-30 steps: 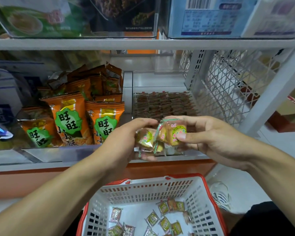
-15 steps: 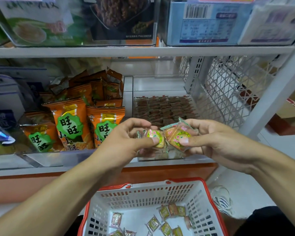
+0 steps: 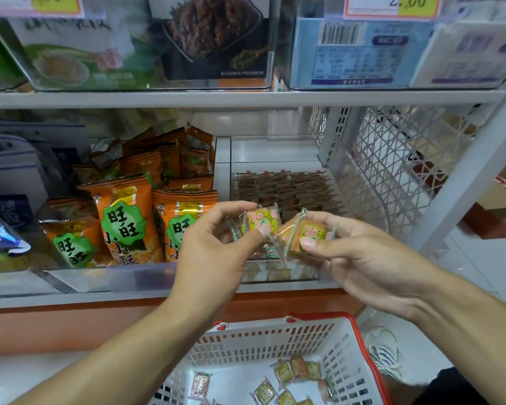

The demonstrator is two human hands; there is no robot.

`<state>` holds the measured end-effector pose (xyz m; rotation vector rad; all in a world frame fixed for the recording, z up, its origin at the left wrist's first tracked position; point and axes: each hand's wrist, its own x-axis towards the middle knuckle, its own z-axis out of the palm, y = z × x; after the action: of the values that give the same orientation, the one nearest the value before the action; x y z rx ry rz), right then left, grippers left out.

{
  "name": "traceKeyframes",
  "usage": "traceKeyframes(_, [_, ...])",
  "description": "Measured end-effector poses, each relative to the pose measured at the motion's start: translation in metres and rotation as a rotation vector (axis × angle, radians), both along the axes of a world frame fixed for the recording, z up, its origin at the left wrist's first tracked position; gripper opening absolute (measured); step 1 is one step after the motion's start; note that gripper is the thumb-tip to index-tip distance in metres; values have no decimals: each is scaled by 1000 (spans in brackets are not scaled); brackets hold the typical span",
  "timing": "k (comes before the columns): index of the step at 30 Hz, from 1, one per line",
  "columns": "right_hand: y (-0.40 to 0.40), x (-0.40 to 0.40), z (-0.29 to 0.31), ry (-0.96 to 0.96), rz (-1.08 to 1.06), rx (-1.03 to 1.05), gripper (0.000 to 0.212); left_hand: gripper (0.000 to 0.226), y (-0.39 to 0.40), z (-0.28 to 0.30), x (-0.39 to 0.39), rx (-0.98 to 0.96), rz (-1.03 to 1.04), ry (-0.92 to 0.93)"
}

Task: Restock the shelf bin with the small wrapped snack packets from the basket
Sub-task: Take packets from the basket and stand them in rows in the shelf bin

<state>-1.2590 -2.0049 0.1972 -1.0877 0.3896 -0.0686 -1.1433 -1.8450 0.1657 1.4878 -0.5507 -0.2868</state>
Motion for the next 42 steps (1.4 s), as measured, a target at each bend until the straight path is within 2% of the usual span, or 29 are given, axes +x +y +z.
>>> traceKeyframes(6, [5,0,-2,-18,13,54,51,20,2,4,-2,-68,-113,91])
traceKeyframes(12, [3,-1,-2,50,72,-3,57,23,5,3,2,12,-193,-47])
traceKeyframes(15, [-2,-3,-1,60,174,-38,53,29,5,1,1,-4,-188,-8])
traceKeyframes(18, [-6,-5,-1,95,171,-91,54,34,1,-2,-2,-16,-130,31])
traceKeyframes(20, [-15,-6,4,109,108,-260,59,28,-4,-5,-2,-59,-80,89])
traceKeyframes(21, [-23,-6,9,123,69,-473,61,23,-6,-6,-1,-84,-61,129])
traceKeyframes(22, [-35,-6,14,158,30,-771,62,19,-8,-6,-1,-100,-51,154])
traceKeyframes(24, [-58,-4,25,260,-36,-1401,59,16,-12,-9,1,-62,-49,128])
traceKeyframes(25, [-69,-2,29,291,-43,-1642,57,18,-14,-11,2,-19,-54,97])
traceKeyframes(27, [-84,4,28,335,27,-1905,54,21,-16,-15,2,60,-66,54])
traceKeyframes(29, [-87,13,21,421,147,-2010,53,22,-18,-20,2,128,-64,22])
traceKeyframes(33, [-80,33,-2,630,356,-2035,53,21,-22,-24,3,228,-27,-42])
traceKeyframes(38, [-74,50,-27,818,437,-2044,37,20,-24,-24,5,305,-26,-84])
traceKeyframes(42, [-75,54,-34,880,482,-2207,35,22,-25,-22,6,337,-55,-55])
